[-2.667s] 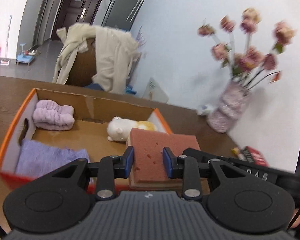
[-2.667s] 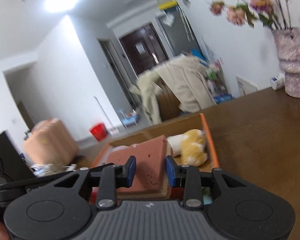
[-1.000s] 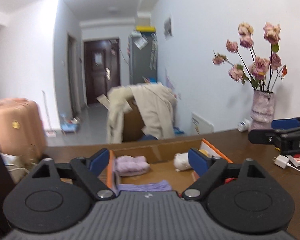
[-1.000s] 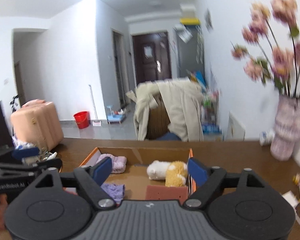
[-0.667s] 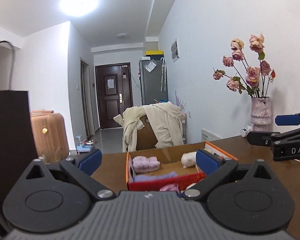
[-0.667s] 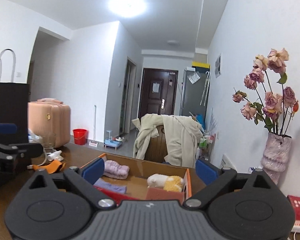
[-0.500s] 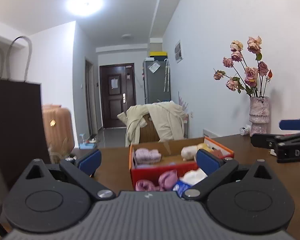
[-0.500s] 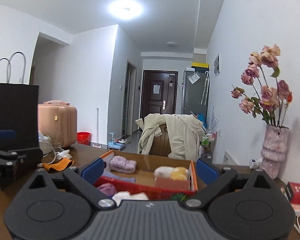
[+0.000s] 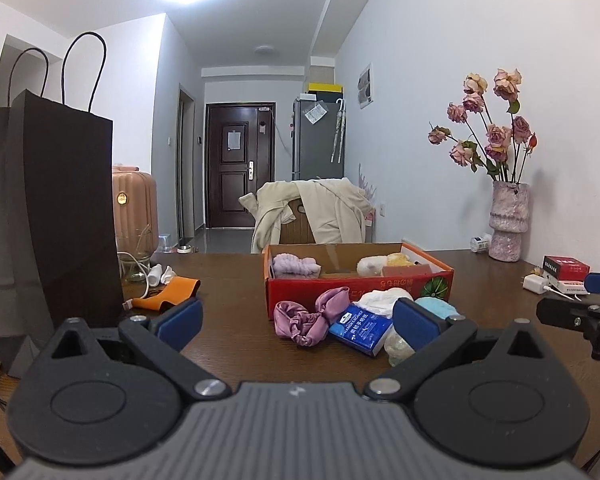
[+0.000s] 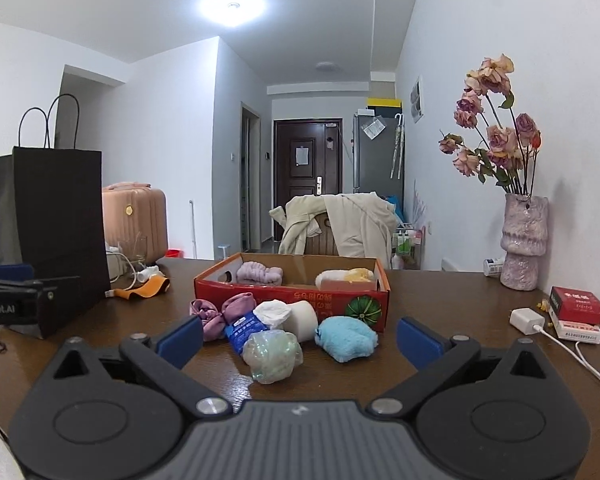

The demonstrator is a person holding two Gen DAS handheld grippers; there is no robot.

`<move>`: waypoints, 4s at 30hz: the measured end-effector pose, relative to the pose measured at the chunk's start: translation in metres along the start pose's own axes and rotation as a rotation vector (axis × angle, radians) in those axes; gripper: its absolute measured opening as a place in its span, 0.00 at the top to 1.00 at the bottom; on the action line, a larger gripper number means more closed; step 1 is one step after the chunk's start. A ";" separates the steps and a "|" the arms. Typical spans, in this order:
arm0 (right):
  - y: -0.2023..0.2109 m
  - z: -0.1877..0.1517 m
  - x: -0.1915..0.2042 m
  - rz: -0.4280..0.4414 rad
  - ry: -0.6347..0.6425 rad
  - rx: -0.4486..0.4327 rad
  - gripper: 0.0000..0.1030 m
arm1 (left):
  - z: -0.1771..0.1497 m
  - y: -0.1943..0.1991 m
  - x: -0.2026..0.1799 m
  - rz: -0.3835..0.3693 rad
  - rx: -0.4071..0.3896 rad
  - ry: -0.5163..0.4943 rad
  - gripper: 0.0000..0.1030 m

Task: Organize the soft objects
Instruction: 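Grasp the pink satin scrunchie with the right gripper, then carry the pink scrunchie into the box and open the right gripper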

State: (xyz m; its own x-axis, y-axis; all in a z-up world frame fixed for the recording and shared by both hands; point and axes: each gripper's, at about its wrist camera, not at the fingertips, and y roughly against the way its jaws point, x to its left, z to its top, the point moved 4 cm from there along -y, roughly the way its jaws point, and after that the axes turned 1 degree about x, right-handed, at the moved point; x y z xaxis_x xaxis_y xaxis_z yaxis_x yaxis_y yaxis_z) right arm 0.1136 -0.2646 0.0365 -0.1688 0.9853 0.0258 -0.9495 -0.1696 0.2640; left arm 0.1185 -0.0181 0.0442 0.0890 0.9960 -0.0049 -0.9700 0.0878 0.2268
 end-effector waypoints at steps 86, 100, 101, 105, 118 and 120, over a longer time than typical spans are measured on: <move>-0.141 0.074 0.017 0.200 -0.053 0.074 0.94 | 0.076 -0.151 -0.014 -0.324 0.141 0.050 0.95; -0.367 0.137 -0.019 0.270 -0.167 0.279 0.94 | 0.121 -0.358 0.012 -0.264 0.302 0.037 0.95; -0.384 0.134 -0.020 0.275 -0.185 0.314 0.94 | 0.116 -0.370 0.015 -0.259 0.328 0.047 0.95; -0.447 0.112 -0.022 0.274 -0.252 0.440 0.94 | 0.088 -0.415 0.024 -0.222 0.427 0.040 0.95; -0.515 0.054 -0.003 0.266 -0.306 0.666 0.79 | 0.046 -0.443 0.039 -0.168 0.481 -0.013 0.58; -0.513 0.055 -0.002 0.263 -0.299 0.668 0.68 | 0.053 -0.438 0.036 -0.162 0.447 -0.022 0.53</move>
State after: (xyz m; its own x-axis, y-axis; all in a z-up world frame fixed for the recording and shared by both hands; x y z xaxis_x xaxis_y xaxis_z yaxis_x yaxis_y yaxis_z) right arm 0.6156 -0.1788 -0.0464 -0.1979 0.8938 0.4025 -0.5113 -0.4444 0.7356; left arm 0.5590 -0.0218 -0.0033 0.2411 0.9689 -0.0552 -0.7508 0.2223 0.6220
